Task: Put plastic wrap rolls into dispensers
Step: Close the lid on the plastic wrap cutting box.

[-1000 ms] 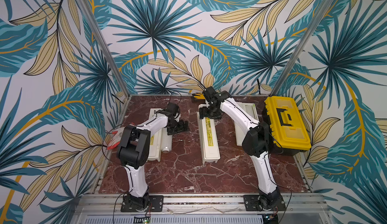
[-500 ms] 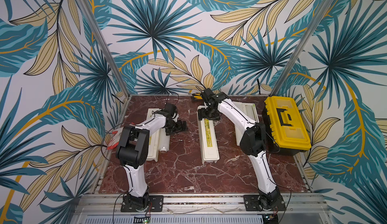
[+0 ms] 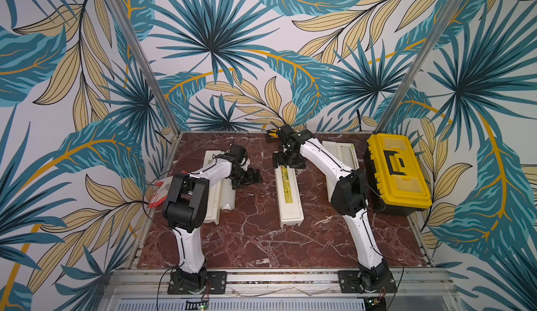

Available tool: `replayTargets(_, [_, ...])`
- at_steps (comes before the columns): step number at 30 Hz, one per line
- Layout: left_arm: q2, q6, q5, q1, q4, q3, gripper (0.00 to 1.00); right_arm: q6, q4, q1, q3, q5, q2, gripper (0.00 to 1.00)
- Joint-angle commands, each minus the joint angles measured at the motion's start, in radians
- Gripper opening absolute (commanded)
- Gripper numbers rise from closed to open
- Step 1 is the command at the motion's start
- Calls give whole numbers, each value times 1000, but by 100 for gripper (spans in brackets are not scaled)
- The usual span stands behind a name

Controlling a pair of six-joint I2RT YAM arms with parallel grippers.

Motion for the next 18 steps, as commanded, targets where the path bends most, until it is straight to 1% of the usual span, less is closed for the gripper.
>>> replayTargets(1, [25, 7, 14, -12, 14, -13, 98, 16, -22, 7, 8, 23, -10, 99])
replayTargets(9, [27, 1, 15, -25, 15, 18, 98, 22, -17, 6, -21, 45, -18, 99])
replayTargets(14, [20, -1, 23, -26, 16, 47, 98, 10, 84, 6, -105, 30, -83, 99])
replayTargets(18, [24, -7, 25, -31, 16, 61, 98, 5, 103, 5, -109, 6, -91, 99])
